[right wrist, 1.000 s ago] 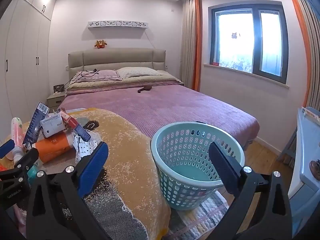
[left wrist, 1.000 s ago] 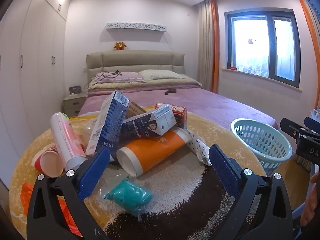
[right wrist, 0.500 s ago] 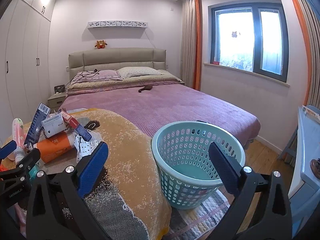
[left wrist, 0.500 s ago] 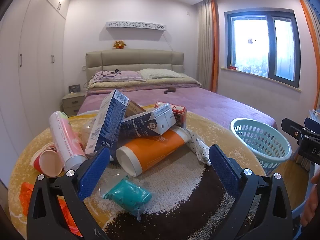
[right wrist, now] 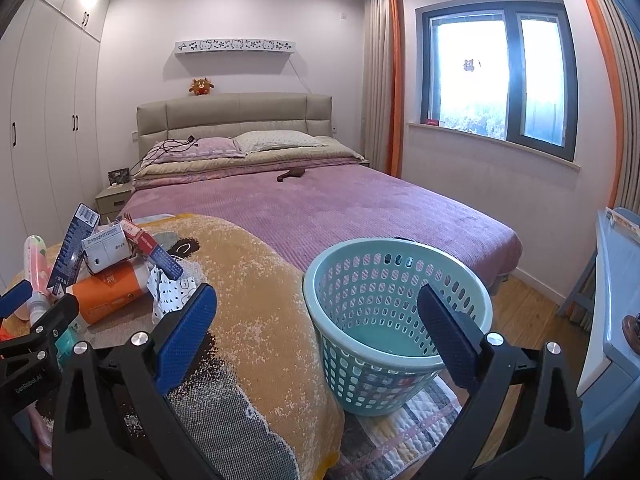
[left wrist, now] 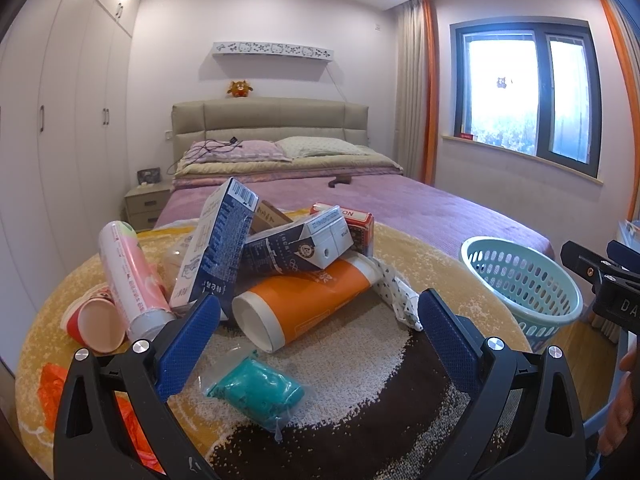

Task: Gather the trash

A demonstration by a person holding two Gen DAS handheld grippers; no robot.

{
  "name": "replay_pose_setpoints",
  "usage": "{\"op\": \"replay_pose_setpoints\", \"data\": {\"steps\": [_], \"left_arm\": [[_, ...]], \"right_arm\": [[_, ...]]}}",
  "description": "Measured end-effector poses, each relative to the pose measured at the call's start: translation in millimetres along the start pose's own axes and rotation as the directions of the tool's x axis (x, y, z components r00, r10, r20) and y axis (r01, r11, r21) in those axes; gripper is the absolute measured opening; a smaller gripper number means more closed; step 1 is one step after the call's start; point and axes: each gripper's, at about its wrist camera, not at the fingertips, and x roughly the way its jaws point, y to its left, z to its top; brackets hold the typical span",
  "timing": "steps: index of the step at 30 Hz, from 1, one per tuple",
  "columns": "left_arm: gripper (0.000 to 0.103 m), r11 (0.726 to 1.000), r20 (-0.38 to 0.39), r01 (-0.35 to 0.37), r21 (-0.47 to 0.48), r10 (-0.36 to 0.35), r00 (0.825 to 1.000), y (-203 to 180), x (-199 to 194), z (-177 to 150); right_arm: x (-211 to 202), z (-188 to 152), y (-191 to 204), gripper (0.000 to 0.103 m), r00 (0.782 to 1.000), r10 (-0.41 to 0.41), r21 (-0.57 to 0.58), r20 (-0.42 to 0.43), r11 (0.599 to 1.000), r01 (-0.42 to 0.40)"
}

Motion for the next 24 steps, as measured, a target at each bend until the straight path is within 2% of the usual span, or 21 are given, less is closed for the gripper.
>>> {"op": "replay_pose_setpoints", "data": {"steps": [24], "left_arm": [[0.096, 1.000, 0.000, -0.001, -0.001, 0.001, 1.000, 0.6, 0.1, 0.1]], "right_arm": [[5.4, -1.9, -0.2, 0.096, 1.000, 0.010, 0.008, -0.018, 1.000, -0.010]]}}
